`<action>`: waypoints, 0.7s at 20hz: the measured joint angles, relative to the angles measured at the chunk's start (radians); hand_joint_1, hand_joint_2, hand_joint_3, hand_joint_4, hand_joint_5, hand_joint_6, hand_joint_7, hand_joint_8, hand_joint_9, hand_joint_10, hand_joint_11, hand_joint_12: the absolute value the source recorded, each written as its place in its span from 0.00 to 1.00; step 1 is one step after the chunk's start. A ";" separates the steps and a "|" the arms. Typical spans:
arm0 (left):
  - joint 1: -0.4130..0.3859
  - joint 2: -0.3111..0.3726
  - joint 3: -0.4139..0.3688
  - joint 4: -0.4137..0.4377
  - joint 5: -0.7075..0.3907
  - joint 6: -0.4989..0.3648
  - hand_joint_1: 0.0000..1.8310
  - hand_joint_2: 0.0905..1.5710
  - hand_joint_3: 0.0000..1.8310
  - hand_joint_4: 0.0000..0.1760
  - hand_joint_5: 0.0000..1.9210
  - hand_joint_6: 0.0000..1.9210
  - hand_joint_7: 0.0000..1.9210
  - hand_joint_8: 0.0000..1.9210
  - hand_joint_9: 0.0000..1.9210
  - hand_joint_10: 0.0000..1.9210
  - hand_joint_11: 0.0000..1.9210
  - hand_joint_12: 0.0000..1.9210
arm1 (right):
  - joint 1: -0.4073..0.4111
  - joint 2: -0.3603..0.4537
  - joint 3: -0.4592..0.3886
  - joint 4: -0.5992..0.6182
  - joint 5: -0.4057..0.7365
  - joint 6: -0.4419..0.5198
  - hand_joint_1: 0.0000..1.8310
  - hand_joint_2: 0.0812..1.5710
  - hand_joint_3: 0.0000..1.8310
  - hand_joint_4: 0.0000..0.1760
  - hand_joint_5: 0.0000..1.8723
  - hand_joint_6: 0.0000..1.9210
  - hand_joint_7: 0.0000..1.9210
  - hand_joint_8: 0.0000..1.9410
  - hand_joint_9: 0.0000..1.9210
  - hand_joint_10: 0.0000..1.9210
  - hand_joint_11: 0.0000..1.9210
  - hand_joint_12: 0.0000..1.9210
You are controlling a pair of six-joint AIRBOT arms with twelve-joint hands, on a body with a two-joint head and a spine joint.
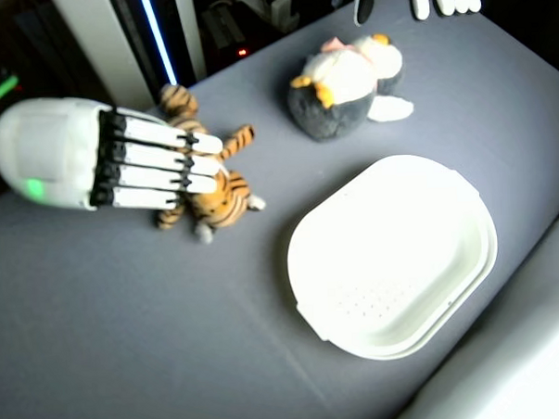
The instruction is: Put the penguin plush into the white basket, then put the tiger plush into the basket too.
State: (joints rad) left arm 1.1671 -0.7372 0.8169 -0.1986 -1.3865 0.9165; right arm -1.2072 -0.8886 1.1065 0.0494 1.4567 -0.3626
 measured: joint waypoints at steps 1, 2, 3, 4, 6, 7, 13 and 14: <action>-0.012 0.000 0.010 0.018 0.030 0.000 0.35 0.48 0.00 0.69 0.00 0.00 0.00 0.00 0.00 0.00 0.00 0.00 | 0.000 0.000 0.000 0.000 -0.001 0.000 0.48 0.80 0.00 0.00 0.31 0.00 0.34 0.00 0.31 0.00 0.27 0.02; -0.021 -0.002 0.019 0.039 0.059 -0.001 0.34 0.46 0.00 0.76 0.00 0.00 0.00 0.00 0.00 0.00 0.00 0.00 | 0.000 0.000 0.000 -0.001 0.000 0.000 0.48 0.80 0.00 0.00 0.31 0.00 0.34 0.00 0.30 0.00 0.27 0.02; -0.033 -0.006 0.031 0.072 0.110 -0.001 0.31 0.43 0.00 0.89 0.00 0.00 0.00 0.00 0.01 0.00 0.02 0.01 | 0.000 0.000 0.000 -0.001 -0.002 0.000 0.48 0.80 0.00 0.02 0.30 0.00 0.34 0.00 0.30 0.00 0.26 0.01; -0.040 -0.015 0.042 0.095 0.163 0.000 0.34 0.41 0.00 0.89 0.01 0.00 0.00 0.00 0.02 0.00 0.03 0.02 | 0.000 0.000 0.000 -0.001 -0.003 0.000 0.48 0.80 0.00 0.00 0.31 0.00 0.34 0.00 0.31 0.00 0.27 0.02; -0.065 -0.048 0.068 0.122 0.282 -0.001 0.35 0.42 0.00 0.93 0.01 0.00 0.00 0.00 0.02 0.00 0.06 0.04 | 0.000 -0.001 0.003 -0.002 -0.005 0.000 0.47 0.80 0.00 0.00 0.32 0.01 0.35 0.00 0.32 0.00 0.27 0.02; -0.082 -0.058 0.078 0.131 0.338 0.000 0.35 0.41 0.01 0.99 0.00 0.00 0.00 0.00 0.03 0.00 0.03 0.15 | 0.000 -0.002 0.003 -0.002 -0.006 0.000 0.46 0.80 0.00 0.00 0.32 0.00 0.34 0.00 0.31 0.00 0.27 0.02; -0.204 -0.125 0.116 0.069 0.535 -0.002 0.59 0.56 0.00 0.00 0.33 0.02 0.39 0.03 0.41 0.06 0.20 0.59 | 0.000 -0.005 0.004 -0.008 -0.015 0.000 0.46 0.80 0.00 0.06 0.33 0.00 0.35 0.00 0.33 0.00 0.30 0.02; -0.208 -0.127 0.116 0.043 0.525 -0.008 0.68 0.64 0.00 0.00 0.54 0.18 0.53 0.44 0.62 0.24 0.47 0.66 | 0.000 -0.005 0.004 -0.008 -0.016 0.000 0.46 0.80 0.00 0.07 0.33 0.00 0.35 0.00 0.33 0.00 0.30 0.02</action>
State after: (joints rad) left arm 0.9596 -0.8646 0.9329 -0.1558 -0.8619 0.9081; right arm -1.2072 -0.8936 1.1103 0.0414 1.4406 -0.3626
